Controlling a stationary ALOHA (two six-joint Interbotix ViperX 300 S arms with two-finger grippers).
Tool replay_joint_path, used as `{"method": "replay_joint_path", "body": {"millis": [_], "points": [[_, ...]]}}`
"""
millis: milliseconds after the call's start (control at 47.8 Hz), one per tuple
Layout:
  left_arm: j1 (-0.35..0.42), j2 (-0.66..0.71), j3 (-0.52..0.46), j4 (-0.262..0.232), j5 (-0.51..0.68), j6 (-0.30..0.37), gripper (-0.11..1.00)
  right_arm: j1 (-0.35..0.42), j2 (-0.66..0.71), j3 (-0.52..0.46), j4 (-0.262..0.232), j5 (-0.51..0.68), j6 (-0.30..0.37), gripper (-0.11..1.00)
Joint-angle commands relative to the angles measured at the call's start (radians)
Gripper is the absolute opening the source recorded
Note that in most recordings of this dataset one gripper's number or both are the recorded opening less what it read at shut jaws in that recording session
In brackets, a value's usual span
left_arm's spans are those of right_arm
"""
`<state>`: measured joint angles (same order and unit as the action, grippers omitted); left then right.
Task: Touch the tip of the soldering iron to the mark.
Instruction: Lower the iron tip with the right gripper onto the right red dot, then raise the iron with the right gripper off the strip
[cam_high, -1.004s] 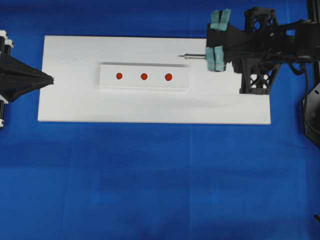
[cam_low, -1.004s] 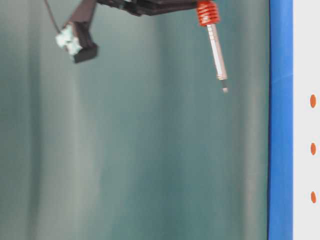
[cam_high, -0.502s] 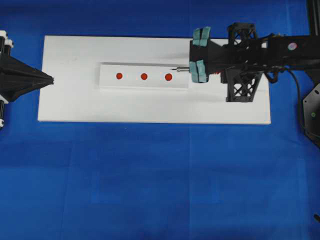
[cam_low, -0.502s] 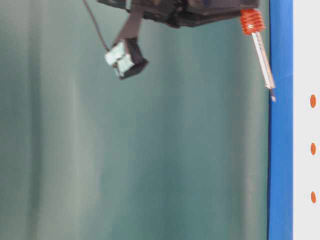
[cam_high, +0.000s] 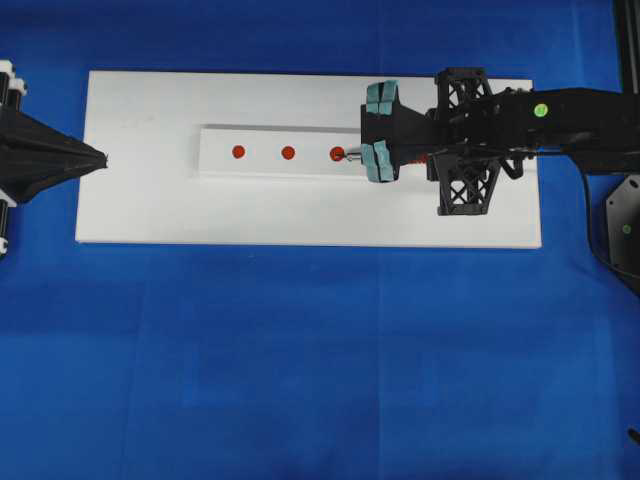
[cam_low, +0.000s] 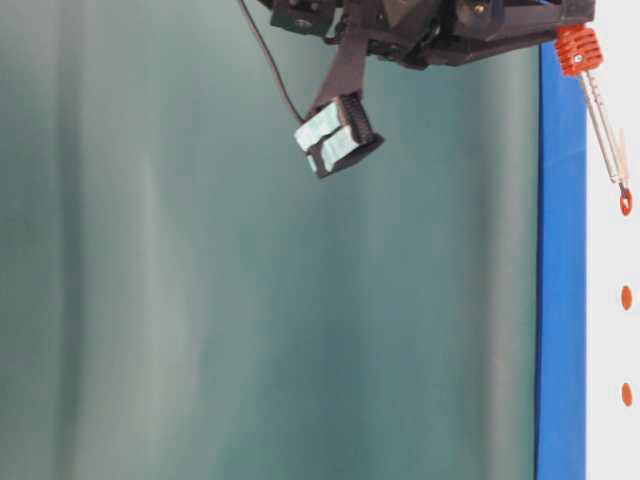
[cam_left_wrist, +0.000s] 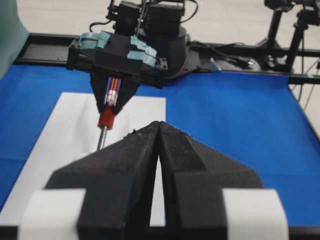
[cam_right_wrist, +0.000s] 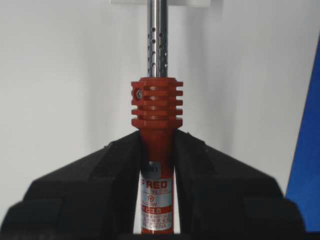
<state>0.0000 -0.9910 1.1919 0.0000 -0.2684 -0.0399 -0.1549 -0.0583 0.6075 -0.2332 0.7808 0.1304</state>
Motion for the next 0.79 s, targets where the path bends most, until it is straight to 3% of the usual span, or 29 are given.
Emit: {"method": "replay_joint_path", "body": {"millis": [0, 774], "points": [[0.002, 0.005, -0.009, 0.002, -0.006, 0.000, 0.00, -0.005, -0.008, -0.006, 0.000, -0.008, 0.003, 0.06], [0.002, 0.005, -0.009, 0.002, -0.008, 0.000, 0.00, -0.005, -0.006, -0.002, 0.000, -0.018, 0.002, 0.06]]}}
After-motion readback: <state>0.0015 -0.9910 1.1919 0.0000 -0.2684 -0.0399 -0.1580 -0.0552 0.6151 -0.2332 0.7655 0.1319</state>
